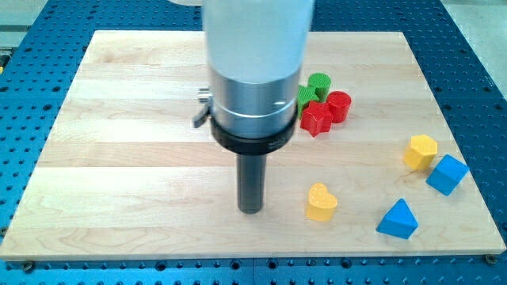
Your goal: Move the heart closely to the triangle
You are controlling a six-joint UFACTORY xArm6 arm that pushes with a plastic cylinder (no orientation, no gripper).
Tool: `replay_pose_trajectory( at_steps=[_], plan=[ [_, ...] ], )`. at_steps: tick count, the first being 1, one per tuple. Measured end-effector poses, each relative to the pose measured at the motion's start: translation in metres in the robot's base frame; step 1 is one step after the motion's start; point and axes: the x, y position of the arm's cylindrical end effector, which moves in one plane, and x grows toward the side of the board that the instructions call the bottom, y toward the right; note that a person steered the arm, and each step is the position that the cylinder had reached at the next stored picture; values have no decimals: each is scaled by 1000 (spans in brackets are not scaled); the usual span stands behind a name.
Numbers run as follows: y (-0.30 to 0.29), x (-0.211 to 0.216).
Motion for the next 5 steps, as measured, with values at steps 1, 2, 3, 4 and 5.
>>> replay_pose_trajectory(
  at_steps=[1,2,3,4,5],
  plan=[
    [0,0],
    [33,0],
    [94,0],
    [125,-2],
    [113,-2]
  ],
)
